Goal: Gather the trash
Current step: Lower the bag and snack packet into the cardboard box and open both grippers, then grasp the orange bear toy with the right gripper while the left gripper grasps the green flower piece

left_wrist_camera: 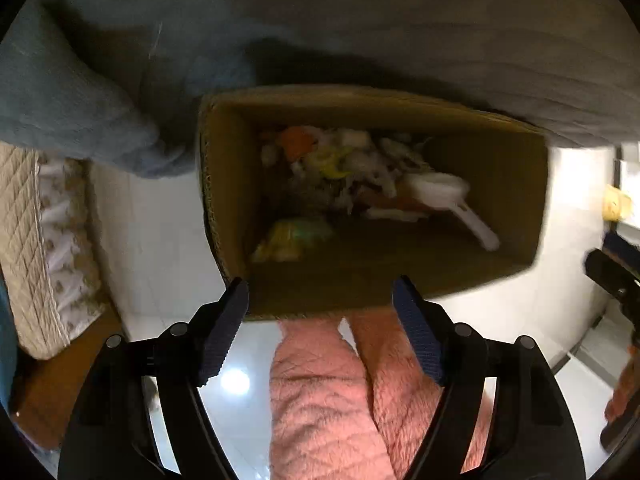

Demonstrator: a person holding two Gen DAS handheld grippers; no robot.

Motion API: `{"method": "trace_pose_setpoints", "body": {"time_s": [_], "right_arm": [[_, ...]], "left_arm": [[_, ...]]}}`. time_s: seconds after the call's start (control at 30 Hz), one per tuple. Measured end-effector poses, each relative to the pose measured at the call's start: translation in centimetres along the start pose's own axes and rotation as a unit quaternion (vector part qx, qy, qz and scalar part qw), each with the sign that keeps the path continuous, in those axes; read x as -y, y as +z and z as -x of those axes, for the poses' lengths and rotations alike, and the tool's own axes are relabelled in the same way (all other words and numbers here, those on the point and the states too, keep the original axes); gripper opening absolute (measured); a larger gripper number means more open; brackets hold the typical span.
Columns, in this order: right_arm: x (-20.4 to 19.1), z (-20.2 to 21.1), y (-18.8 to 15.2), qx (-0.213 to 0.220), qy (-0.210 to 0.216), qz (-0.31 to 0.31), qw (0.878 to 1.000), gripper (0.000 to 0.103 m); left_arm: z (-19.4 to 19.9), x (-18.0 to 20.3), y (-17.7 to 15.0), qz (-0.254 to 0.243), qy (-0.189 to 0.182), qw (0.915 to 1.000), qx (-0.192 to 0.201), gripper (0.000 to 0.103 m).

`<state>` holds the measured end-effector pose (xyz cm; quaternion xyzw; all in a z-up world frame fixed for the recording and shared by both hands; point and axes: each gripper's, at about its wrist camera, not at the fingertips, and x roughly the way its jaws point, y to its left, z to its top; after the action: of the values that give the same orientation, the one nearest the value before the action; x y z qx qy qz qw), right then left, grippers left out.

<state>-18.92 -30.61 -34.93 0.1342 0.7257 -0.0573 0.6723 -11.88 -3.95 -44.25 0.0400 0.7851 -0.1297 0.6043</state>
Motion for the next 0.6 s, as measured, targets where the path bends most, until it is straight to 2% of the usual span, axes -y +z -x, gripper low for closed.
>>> {"method": "trace_pose_setpoints", "body": {"time_s": [0.1, 0.3, 0.43, 0.5, 0.6], "right_arm": [[1.1, -0.5, -0.2, -0.006, 0.009, -0.026, 1.000, 0.095], [0.2, 1.3, -1.4, -0.005, 0.016, -0.018, 1.000, 0.095], [-1.0, 5.6, -1.5, 0.017, 0.047, -0.016, 0.999, 0.095], [-1.9, 8.4, -1.6, 0.032, 0.060, -0.007, 0.998, 0.095], [-3.0, 13.9, -1.8, 0.070, 0.077, 0.020, 0.994, 0.095]], "left_arm": [[-0.6, 0.1, -0.2, -0.004, 0.004, 1.0000, 0.002, 0.074], [1.1, 0.0, -1.0, -0.034, 0.024, 0.9990, 0.013, 0.077], [4.0, 0.3, -1.5, -0.039, 0.030, 0.9985, 0.024, 0.077], [6.4, 0.7, -2.0, -0.041, 0.032, 0.9983, 0.025, 0.077], [11.5, 1.7, -3.2, -0.050, 0.023, 0.9973, 0.048, 0.077]]}}
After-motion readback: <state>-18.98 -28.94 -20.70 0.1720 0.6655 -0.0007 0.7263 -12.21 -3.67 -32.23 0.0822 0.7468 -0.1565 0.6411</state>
